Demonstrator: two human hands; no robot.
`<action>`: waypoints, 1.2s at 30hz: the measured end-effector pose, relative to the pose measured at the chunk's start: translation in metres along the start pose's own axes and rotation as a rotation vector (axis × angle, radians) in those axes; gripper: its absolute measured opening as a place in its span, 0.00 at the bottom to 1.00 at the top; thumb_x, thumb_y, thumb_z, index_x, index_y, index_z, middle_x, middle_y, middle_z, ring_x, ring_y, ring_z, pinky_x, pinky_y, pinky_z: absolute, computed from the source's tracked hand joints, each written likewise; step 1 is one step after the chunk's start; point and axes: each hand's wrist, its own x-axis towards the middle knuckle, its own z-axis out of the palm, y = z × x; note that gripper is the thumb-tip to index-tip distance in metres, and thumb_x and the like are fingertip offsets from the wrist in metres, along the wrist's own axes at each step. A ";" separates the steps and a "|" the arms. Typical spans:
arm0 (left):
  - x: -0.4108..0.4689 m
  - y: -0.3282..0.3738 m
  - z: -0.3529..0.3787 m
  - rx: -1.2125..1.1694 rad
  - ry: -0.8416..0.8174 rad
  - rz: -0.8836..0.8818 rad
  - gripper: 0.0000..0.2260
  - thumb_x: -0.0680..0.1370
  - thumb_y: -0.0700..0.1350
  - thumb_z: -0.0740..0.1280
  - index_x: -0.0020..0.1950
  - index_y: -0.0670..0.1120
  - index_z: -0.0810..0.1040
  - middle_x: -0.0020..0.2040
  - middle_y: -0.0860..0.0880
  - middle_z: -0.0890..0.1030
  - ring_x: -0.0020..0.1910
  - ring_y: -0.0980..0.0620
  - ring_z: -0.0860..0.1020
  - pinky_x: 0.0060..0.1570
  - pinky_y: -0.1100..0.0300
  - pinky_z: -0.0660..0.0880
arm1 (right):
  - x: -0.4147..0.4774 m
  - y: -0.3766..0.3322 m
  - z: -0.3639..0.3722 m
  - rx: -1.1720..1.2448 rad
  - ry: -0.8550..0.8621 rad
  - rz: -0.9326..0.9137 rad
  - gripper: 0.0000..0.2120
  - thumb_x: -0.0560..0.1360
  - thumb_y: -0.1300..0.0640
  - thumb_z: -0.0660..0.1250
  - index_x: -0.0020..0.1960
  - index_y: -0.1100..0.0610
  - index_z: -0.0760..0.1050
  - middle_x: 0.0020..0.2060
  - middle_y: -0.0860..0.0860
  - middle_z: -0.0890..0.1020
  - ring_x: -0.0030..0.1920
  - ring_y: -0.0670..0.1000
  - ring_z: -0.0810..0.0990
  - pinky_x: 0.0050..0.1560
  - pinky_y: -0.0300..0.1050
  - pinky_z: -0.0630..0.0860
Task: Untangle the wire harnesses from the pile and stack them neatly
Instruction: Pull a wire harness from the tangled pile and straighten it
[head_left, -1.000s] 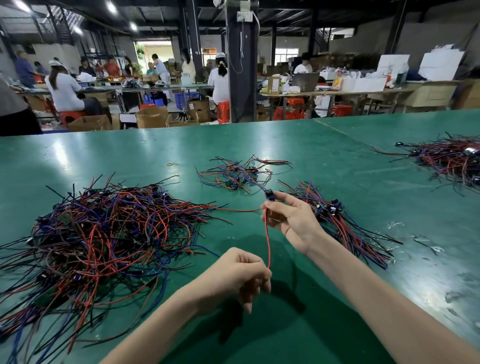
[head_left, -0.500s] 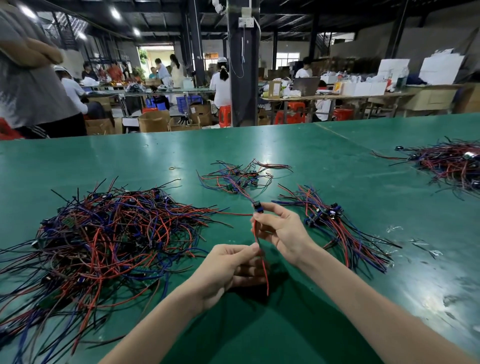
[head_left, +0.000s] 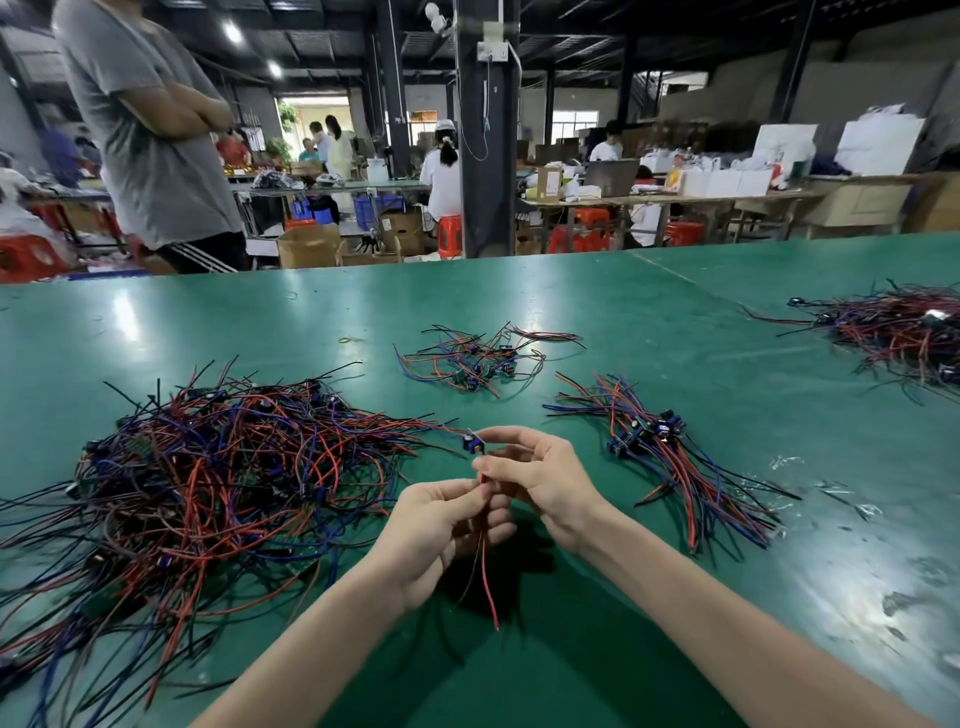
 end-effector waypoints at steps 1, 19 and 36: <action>0.000 0.000 0.000 0.000 -0.005 -0.008 0.06 0.77 0.31 0.61 0.46 0.32 0.78 0.34 0.42 0.80 0.29 0.53 0.79 0.32 0.61 0.80 | 0.000 0.000 -0.001 0.016 0.001 0.020 0.11 0.70 0.72 0.70 0.46 0.58 0.79 0.33 0.54 0.79 0.28 0.48 0.77 0.33 0.37 0.77; -0.006 -0.011 0.004 0.366 -0.157 0.065 0.08 0.79 0.37 0.63 0.44 0.36 0.80 0.29 0.47 0.77 0.25 0.55 0.75 0.27 0.63 0.75 | 0.017 -0.013 -0.027 0.327 0.148 0.239 0.07 0.72 0.74 0.63 0.44 0.65 0.76 0.28 0.56 0.82 0.26 0.47 0.80 0.30 0.37 0.78; -0.013 -0.014 0.014 0.421 -0.236 0.093 0.11 0.82 0.33 0.54 0.59 0.36 0.73 0.28 0.49 0.75 0.26 0.55 0.74 0.37 0.56 0.81 | 0.022 -0.017 -0.039 0.349 0.247 0.193 0.07 0.74 0.73 0.63 0.44 0.65 0.76 0.26 0.55 0.81 0.24 0.47 0.79 0.28 0.36 0.78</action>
